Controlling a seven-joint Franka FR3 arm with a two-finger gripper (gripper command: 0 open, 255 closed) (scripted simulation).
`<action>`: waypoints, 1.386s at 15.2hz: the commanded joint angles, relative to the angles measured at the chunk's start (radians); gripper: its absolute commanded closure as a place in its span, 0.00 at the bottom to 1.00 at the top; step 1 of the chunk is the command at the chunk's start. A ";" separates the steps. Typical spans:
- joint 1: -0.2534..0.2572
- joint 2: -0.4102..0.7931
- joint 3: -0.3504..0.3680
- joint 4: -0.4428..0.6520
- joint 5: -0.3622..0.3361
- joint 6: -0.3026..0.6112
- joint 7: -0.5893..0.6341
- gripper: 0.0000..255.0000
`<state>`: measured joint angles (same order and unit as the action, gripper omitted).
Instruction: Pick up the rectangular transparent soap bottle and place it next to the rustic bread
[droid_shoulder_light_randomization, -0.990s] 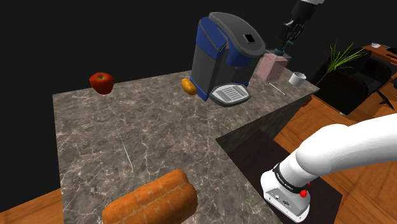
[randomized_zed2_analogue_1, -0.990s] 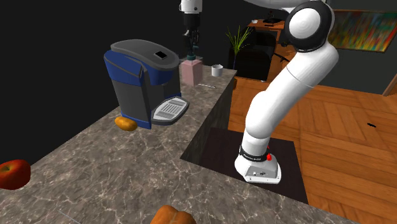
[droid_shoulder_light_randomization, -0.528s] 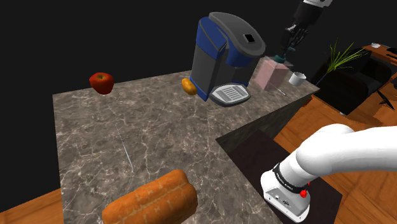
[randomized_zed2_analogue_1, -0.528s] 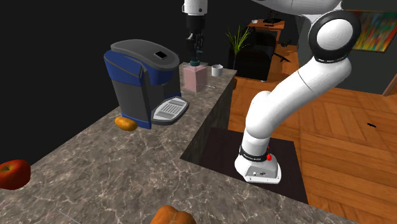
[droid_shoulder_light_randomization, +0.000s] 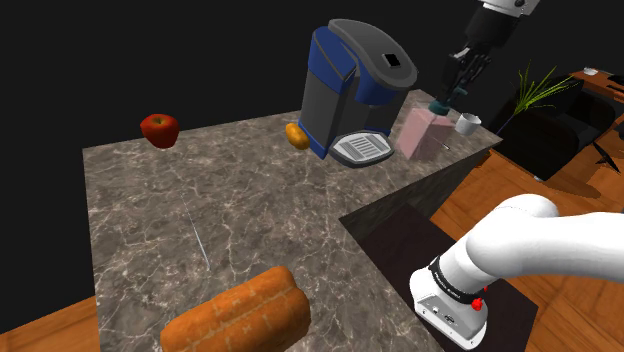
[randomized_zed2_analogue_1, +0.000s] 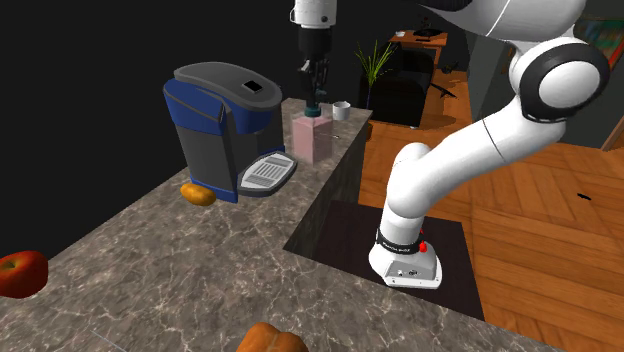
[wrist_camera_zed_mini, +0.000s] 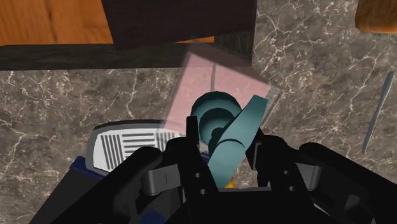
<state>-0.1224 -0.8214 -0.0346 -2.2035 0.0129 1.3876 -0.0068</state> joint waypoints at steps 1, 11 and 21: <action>0.008 -0.056 0.040 -0.029 0.029 -0.026 0.043 1.00; 0.053 -0.221 0.242 -0.071 0.213 -0.126 0.254 1.00; 0.082 -0.290 0.457 -0.007 0.432 -0.198 0.483 1.00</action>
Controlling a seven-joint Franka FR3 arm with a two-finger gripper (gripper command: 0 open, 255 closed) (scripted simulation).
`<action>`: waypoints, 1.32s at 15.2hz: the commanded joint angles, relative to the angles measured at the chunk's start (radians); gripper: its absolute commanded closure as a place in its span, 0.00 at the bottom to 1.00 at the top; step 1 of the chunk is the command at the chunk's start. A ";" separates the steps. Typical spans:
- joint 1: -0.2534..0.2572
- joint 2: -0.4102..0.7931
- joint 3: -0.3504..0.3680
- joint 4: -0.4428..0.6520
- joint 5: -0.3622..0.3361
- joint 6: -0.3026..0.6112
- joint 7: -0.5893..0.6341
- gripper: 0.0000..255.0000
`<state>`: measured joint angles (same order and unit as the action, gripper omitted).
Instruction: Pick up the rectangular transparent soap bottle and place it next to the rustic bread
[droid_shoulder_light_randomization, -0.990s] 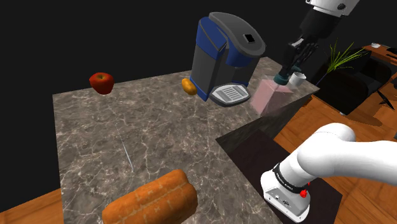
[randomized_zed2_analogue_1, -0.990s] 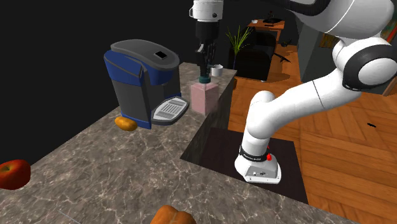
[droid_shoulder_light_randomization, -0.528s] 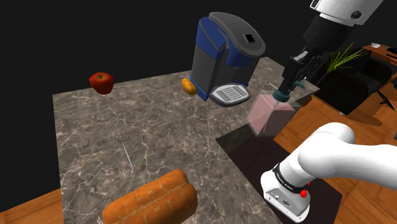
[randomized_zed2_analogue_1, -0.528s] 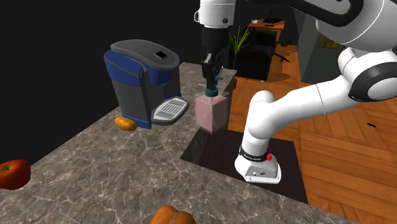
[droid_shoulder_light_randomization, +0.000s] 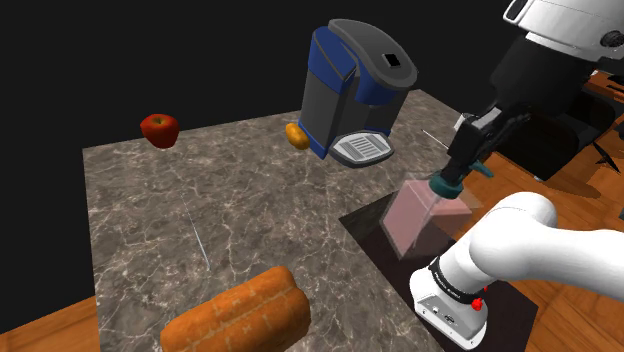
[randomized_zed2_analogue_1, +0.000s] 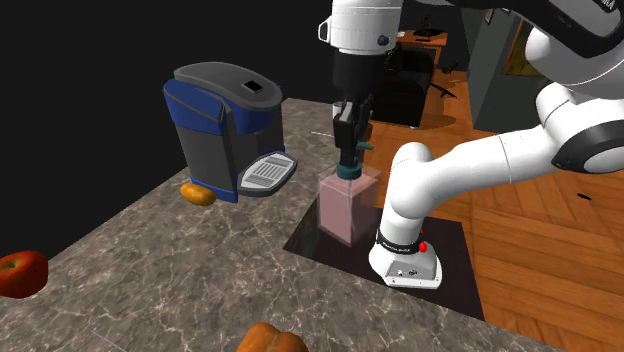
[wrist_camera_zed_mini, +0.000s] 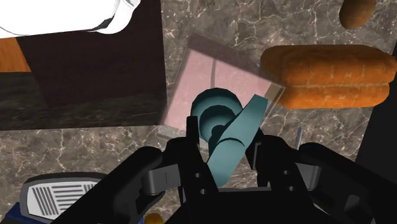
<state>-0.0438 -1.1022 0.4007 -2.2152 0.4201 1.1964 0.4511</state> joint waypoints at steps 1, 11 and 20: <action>0.004 -0.012 0.043 0.017 0.047 -0.012 0.049 1.00; -0.022 0.011 0.261 0.192 0.254 -0.039 0.290 1.00; -0.015 -0.036 0.342 0.135 0.330 0.016 0.329 1.00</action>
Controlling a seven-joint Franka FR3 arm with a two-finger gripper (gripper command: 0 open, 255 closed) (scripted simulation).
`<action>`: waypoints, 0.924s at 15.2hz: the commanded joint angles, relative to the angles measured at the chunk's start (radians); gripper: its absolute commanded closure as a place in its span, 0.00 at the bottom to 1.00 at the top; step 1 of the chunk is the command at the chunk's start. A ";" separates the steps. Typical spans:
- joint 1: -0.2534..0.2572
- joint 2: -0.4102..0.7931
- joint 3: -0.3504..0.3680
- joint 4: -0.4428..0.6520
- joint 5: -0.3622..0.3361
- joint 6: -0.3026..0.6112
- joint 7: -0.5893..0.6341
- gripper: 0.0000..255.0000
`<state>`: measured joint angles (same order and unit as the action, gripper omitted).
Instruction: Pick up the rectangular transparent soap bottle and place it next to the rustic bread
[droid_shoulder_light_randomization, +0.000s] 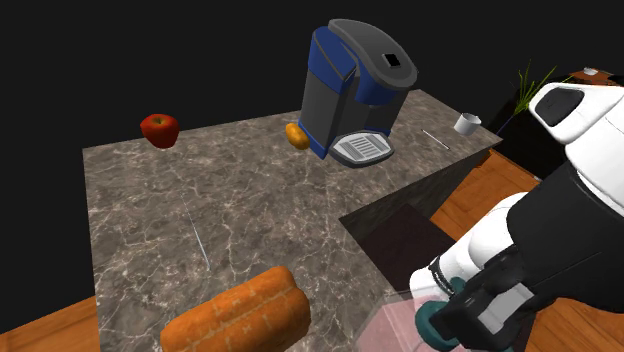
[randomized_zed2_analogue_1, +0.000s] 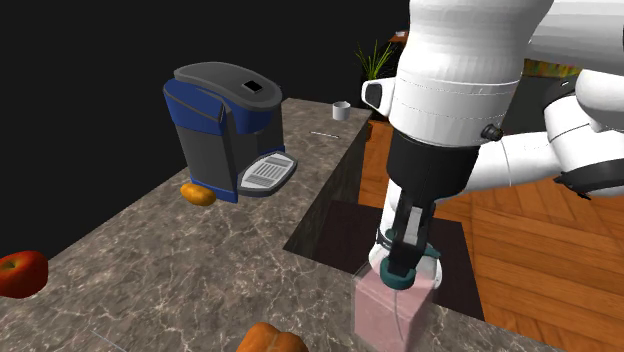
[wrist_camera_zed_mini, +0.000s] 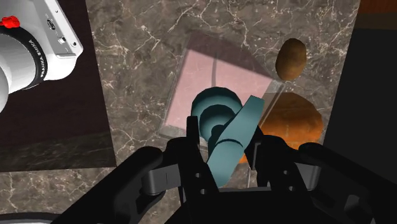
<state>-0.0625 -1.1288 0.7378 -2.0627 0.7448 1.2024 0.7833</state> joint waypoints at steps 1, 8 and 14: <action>0.007 -0.018 0.009 -0.033 0.010 0.017 -0.006 1.00; 0.031 -0.072 0.047 -0.137 0.049 0.071 -0.022 1.00; 0.052 -0.113 0.085 -0.218 0.087 0.117 -0.033 1.00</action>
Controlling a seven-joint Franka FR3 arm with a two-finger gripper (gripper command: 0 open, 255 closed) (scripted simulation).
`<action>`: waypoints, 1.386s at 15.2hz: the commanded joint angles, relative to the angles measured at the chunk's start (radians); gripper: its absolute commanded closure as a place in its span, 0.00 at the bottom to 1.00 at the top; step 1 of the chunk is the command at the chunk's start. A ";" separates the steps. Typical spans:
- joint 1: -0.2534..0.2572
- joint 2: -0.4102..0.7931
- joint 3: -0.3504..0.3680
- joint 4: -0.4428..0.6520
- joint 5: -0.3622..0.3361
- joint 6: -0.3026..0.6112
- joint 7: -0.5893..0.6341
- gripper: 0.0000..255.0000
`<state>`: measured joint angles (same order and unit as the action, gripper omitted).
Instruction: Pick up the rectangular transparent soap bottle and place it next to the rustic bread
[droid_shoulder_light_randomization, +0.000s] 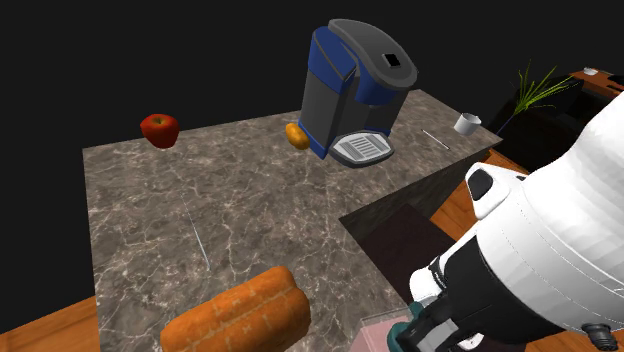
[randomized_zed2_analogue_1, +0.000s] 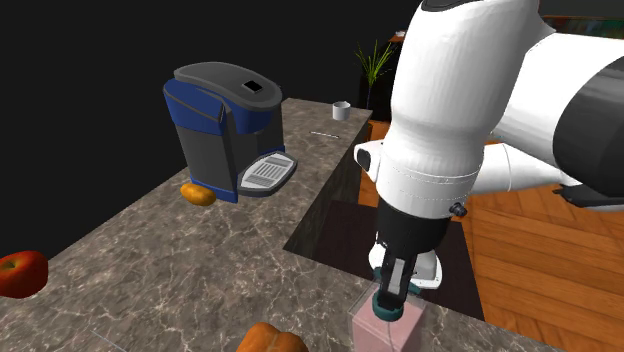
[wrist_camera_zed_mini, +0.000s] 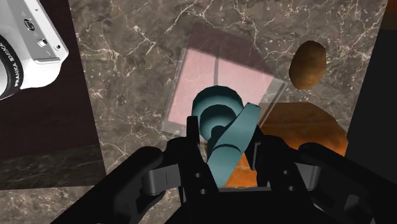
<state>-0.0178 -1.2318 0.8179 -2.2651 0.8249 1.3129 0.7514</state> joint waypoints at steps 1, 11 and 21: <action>0.010 -0.016 0.012 -0.029 0.013 0.014 -0.003 1.00; 0.044 -0.073 0.092 -0.149 0.090 0.089 -0.018 1.00; 0.076 -0.114 0.192 -0.252 0.182 0.164 -0.030 1.00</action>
<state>0.0540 -1.3414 1.0013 -2.5075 0.9983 1.4708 0.7220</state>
